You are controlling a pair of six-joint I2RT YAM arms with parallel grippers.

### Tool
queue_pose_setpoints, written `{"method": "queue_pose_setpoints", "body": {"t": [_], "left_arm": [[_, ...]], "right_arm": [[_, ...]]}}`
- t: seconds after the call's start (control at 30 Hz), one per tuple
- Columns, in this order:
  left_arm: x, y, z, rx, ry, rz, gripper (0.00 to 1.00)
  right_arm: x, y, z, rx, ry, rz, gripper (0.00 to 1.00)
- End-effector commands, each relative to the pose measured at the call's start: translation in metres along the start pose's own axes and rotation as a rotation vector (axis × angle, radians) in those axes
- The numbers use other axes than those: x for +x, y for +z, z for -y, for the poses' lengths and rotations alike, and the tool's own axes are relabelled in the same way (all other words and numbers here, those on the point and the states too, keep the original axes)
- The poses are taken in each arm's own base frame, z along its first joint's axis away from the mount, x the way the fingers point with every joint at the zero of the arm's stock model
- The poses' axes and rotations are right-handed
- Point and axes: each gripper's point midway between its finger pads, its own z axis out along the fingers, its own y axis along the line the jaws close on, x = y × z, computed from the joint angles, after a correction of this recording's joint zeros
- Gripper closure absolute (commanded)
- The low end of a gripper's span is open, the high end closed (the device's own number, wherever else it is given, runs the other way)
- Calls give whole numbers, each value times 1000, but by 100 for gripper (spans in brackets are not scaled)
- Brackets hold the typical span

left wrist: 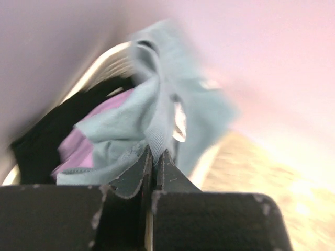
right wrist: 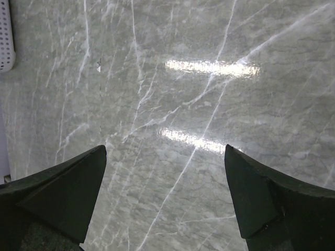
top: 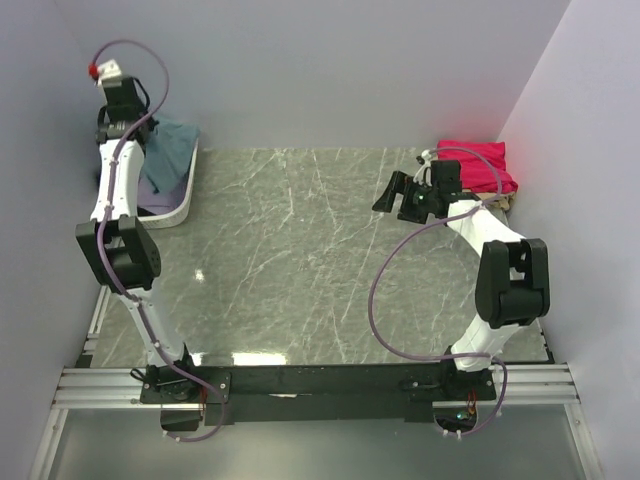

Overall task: Fold and stack the t-shirts
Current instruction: Grab the tshirt from the pile, then move the tshirt to the center of the board

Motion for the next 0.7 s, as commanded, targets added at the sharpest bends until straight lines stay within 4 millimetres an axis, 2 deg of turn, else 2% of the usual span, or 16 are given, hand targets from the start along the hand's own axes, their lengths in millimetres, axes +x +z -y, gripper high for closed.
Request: {"method": "queue_pose_setpoints", "body": {"t": [0.0, 0.03, 0.07, 0.1, 0.17, 0.23, 0.27, 0.3, 0.37, 0.4, 0.43, 0.47, 0.53, 0.57, 0.6, 0.67], "left_arm": [[-62, -90, 101, 375, 91, 91, 99], [-68, -103, 116, 418, 105, 108, 99], [-63, -121, 140, 477, 134, 106, 99], [-62, -131, 148, 511, 141, 95, 99], [-55, -172, 191, 636, 174, 97, 99], [-48, -203, 215, 749, 198, 82, 99], [-43, -227, 231, 813, 209, 79, 99], [-39, -239, 237, 851, 215, 71, 99], [-24, -282, 255, 989, 241, 46, 99], [-20, -297, 259, 1032, 250, 42, 99], [-15, -320, 262, 1101, 250, 35, 99], [-5, -342, 270, 1167, 264, 18, 99], [3, -380, 272, 1275, 285, 0, 99], [15, -407, 279, 1374, 301, -24, 99], [19, -423, 280, 1426, 304, -32, 99], [44, -450, 280, 1498, 321, -95, 99]], "right_arm": [[-13, 0, -21, -60, -53, 28, 0], [-14, -1, -23, -64, -56, 33, 0], [-15, -3, -25, -66, -60, 39, 0], [-14, -4, -28, -66, -62, 35, 0], [-18, -10, -32, -67, -70, 54, 0], [-18, -16, -35, -62, -75, 59, 0], [-22, -24, -38, -54, -82, 83, 0], [-21, -27, -39, -49, -81, 88, 0], [-28, -44, -44, -27, -91, 141, 0], [-26, -49, -44, -20, -87, 152, 0], [-27, -55, -45, -13, -87, 169, 0], [-32, -69, -52, -15, -97, 207, 0], [-34, -81, -51, 12, -84, 251, 0], [-37, -94, -57, 11, -89, 288, 0], [-37, -100, -54, 35, -79, 309, 0], [-38, -118, -57, 53, -82, 353, 0]]}}
